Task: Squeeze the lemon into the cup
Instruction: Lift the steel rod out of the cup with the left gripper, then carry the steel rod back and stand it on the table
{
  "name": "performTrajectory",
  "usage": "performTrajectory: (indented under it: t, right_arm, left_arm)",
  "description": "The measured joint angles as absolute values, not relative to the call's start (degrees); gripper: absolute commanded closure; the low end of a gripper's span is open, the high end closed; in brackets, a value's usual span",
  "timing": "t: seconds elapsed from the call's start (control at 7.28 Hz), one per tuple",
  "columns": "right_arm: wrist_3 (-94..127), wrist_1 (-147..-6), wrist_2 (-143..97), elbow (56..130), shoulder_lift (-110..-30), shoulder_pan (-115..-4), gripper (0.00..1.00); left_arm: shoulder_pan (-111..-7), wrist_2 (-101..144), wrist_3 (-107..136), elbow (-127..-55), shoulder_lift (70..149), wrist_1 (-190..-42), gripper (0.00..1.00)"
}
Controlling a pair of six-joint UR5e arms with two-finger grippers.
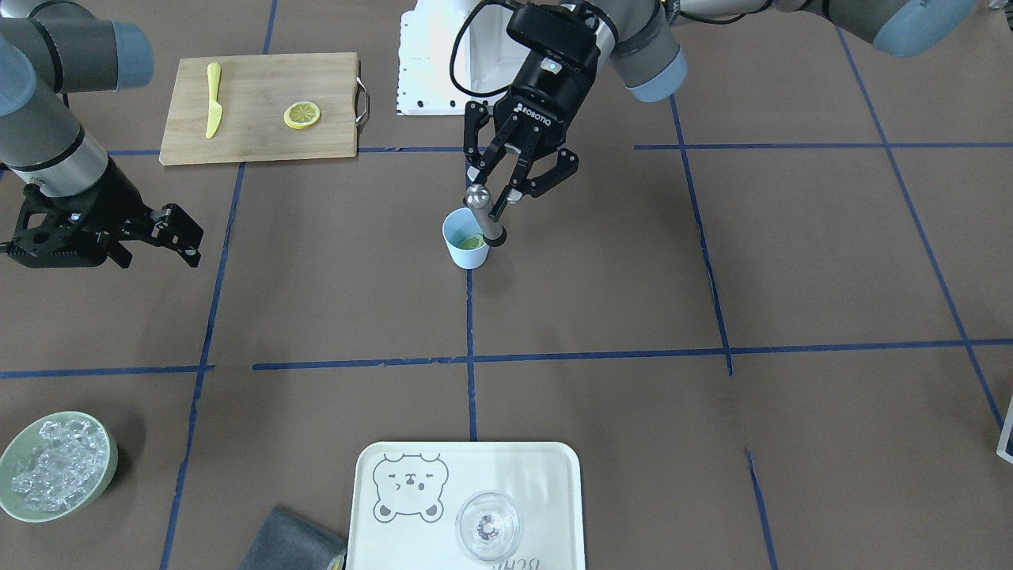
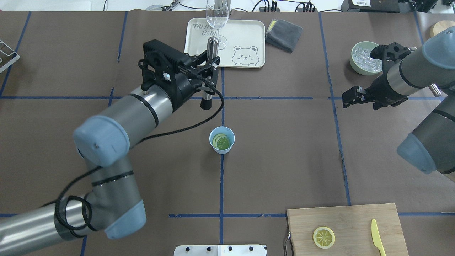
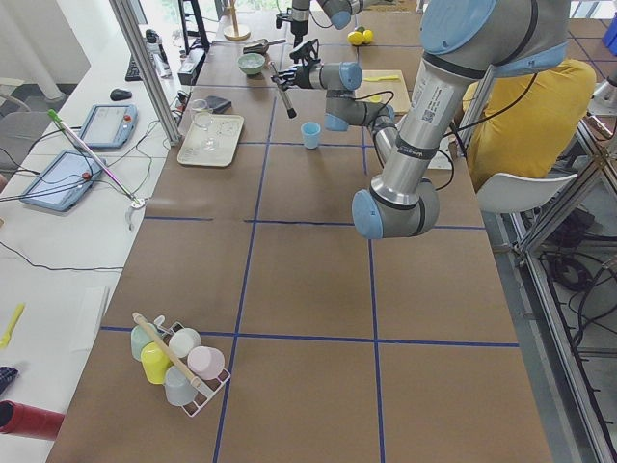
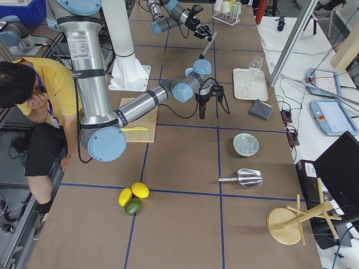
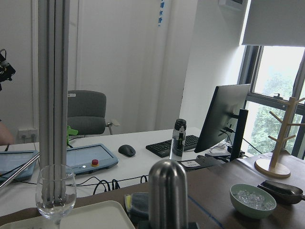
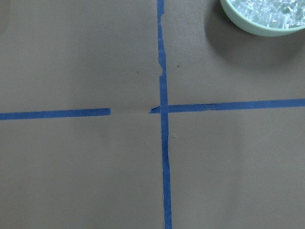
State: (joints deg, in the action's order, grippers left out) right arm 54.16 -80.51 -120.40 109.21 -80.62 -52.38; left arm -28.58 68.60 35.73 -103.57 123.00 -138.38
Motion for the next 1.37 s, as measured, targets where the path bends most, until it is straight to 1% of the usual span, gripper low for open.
performTrajectory:
  t: [0.14,0.27,0.41,0.69,0.96,1.24,1.37]
  right_arm:
    - [54.1,-80.5,-120.4,109.2,-80.7,-52.4,0.00]
    - [54.1,-80.5,-120.3,109.2,-80.7,-52.4,0.00]
    - [54.1,-80.5,-120.2,109.1,-80.8,-52.4,0.00]
    - [54.0,-80.5,-120.2,109.0,-81.1,-52.4,0.00]
    - [54.0,-80.4,-120.1,109.1,-81.7,-52.3,0.00]
    - [53.9,-80.4,-120.1,109.1,-81.9,-52.3,0.00]
    - [54.0,-80.4,-120.1,109.1,-82.0,-52.3,0.00]
  left_arm:
    - [-33.3,77.7,35.6,-106.1,121.5,-131.9,1.00]
    - [-37.2,85.1,35.4,-109.1,118.1,-128.4,1.00]
    - [-40.5,91.0,35.4,-111.5,113.6,-126.7,1.00]
    - [-47.7,100.0,35.5,-113.2,103.9,-123.5,1.00]
    - [-51.7,105.4,37.2,-111.9,94.7,-122.1,1.00]
    - [-52.4,108.2,44.6,-107.4,90.2,-120.9,1.00]
    - [-52.3,112.8,50.4,-104.2,89.7,-120.5,1.00]
